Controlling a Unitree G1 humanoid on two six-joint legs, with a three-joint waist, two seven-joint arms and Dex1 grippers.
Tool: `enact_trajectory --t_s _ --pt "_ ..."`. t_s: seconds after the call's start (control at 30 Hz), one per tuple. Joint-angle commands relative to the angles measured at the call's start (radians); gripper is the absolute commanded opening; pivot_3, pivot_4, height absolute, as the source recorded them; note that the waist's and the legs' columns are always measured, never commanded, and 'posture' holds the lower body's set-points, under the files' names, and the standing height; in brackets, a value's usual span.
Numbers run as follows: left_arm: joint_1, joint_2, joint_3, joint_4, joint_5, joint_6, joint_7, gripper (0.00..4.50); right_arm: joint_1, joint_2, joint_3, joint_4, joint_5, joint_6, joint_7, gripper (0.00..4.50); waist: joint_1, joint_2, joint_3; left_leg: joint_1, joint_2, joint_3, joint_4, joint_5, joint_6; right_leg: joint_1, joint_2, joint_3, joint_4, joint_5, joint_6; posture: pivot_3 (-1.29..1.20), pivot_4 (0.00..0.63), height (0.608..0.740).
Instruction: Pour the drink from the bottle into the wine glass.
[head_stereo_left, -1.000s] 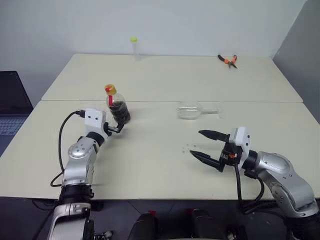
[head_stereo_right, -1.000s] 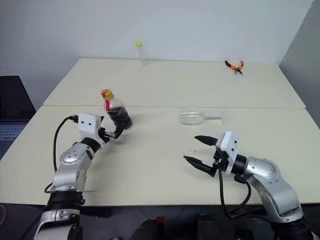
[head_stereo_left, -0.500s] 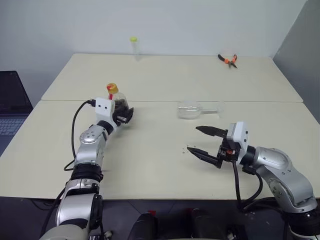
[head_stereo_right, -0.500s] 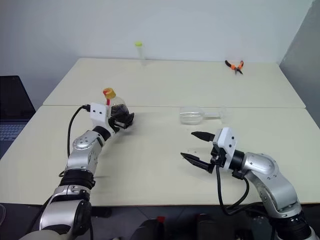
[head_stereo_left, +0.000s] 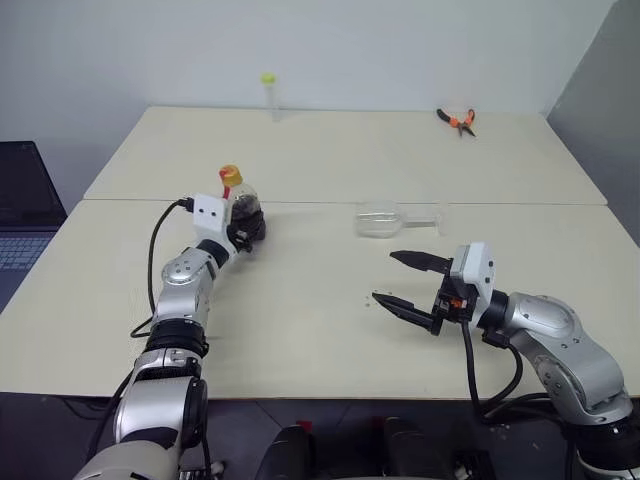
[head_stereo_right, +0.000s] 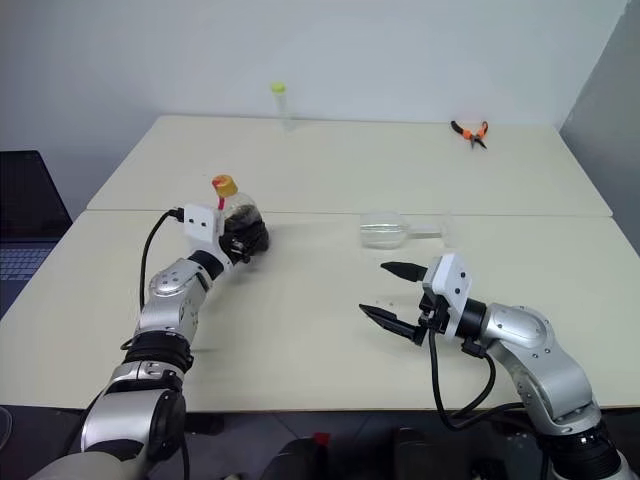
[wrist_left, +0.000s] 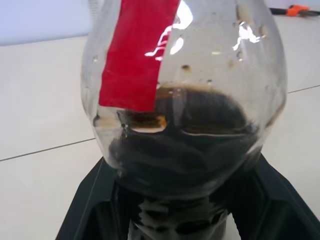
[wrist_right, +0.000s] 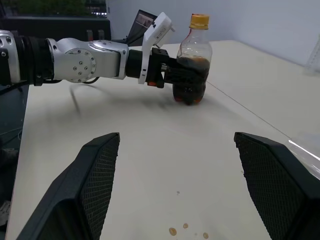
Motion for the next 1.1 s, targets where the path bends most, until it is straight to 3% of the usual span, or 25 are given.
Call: enact_trajectory --t_s 0.03,0.23,0.37,0.53,0.83,1.1 --pt "0.06 0.006 -0.047 -0.255 -0.061 0.083 -0.114 2.08 0.013 -0.008 -0.03 -0.076 0.013 0.004 -0.013 3.94 -0.001 0.0 0.0 0.0 0.0 0.0 0.0 0.0 0.0 0.0 0.0 0.0 0.0 0.0 0.0 0.0 0.15 0.74" --pt "0.247 0.06 -0.203 -0.694 -0.151 0.346 -0.298 2.07 0.106 -0.043 -0.076 -0.174 0.043 0.057 -0.041 3.94 -0.001 0.0 0.0 -0.001 0.001 -0.001 0.0 0.0 0.0 0.0 -0.001 0.0 0.0 0.0 0.0 0.0 0.15 0.74" --pt "0.29 0.112 -0.319 -0.827 -0.141 0.405 -0.403 2.06 0.129 -0.071 -0.098 -0.243 0.1 0.129 -0.054 3.94 -0.001 0.001 0.0 0.0 0.001 -0.001 0.0 0.0 0.0 0.0 0.0 0.0 0.0 0.0 0.0 0.0 0.15 0.74" --pt "0.26 0.119 -0.396 -0.817 -0.113 0.39 -0.468 2.05 0.095 -0.087 -0.132 -0.299 0.139 0.2 -0.115 3.94 0.0 0.001 0.001 0.0 0.001 0.0 0.0 0.0 0.0 0.001 0.001 0.0 0.0 0.0 0.0 0.0 0.15 0.74" --pt "0.202 0.069 -0.469 -0.742 -0.064 0.326 -0.517 2.05 -0.102 -0.031 -0.116 -0.305 0.265 0.416 -0.294 3.94 0.0 0.001 0.001 0.0 0.001 -0.001 0.0 0.0 0.0 0.001 0.001 0.0 0.0 -0.001 0.0 0.0 0.15 0.74" --pt "0.191 0.048 -0.48 -0.711 -0.042 0.294 -0.532 2.05 -0.165 -0.056 -0.091 -0.265 0.284 0.498 -0.283 3.94 0.001 0.001 0.001 0.0 0.0 -0.001 0.0 0.0 0.0 0.001 0.001 0.0 0.0 -0.001 0.0 0.0 0.15 0.74"
